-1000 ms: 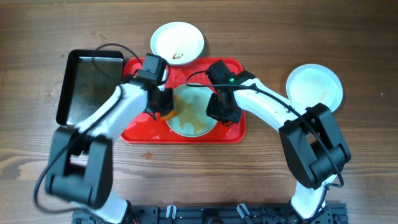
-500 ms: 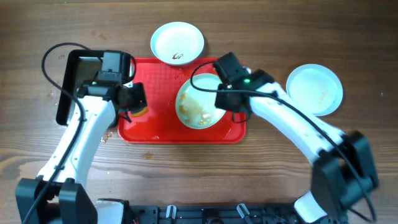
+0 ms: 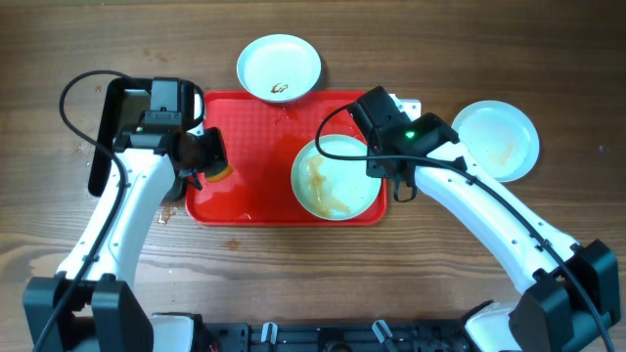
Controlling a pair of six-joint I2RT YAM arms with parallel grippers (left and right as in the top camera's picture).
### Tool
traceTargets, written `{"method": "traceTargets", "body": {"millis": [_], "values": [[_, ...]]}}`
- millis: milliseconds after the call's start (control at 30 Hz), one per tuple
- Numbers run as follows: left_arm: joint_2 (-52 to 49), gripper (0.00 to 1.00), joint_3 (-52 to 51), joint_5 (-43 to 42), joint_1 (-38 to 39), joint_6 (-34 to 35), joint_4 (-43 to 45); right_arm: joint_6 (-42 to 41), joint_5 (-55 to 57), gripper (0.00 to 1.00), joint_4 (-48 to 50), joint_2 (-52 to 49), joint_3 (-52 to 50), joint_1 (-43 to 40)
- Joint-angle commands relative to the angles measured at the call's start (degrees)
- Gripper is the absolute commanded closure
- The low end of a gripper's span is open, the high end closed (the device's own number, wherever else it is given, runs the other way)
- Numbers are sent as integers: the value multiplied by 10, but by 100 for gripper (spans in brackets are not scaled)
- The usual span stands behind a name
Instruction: Clean dirty plates on tray and stack at the side
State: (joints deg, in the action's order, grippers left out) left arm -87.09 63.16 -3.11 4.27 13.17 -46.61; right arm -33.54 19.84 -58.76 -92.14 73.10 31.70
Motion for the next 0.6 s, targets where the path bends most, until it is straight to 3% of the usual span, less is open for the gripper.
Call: {"method": "traceTargets", "body": {"millis": [0,33,67,100,133,167,233,267,333,433,567], "values": [[-14,96,-1,-10,-3,-10,5,17,-37,96,9,12,18,-3],[-14,96,-1,-10,-3,-10,5,3,-87,93,20,11,17,-3],[-14,96,-2,-10,-3,-10,5,-35,-135,63,32,8,16,-3],[-14,96,-1,-10,-3,-10,5,-52,-195,24,55,5,12,-3],[-14,96,-2,-10,-3,-10,5,-68,-236,0,78,0,6,-3],[-14,96,-1,-10,-3,-10,5,-94,-262,0,97,-7,-3,-3],[-14,96,-1,-10,-3,-10,5,-136,-283,14,115,-26,-23,-3],[-14,96,-1,-10,-3,-10,3,-160,-283,16,114,-39,-33,-3],[-14,96,-1,-10,-3,-12,-1,-202,-285,41,105,-61,-52,-3],[-14,96,-1,-10,-3,-19,-5,-265,-259,41,81,-75,-75,-3],[-14,96,-1,-10,-3,-19,-6,-276,-233,40,61,-75,-79,-3]]}}
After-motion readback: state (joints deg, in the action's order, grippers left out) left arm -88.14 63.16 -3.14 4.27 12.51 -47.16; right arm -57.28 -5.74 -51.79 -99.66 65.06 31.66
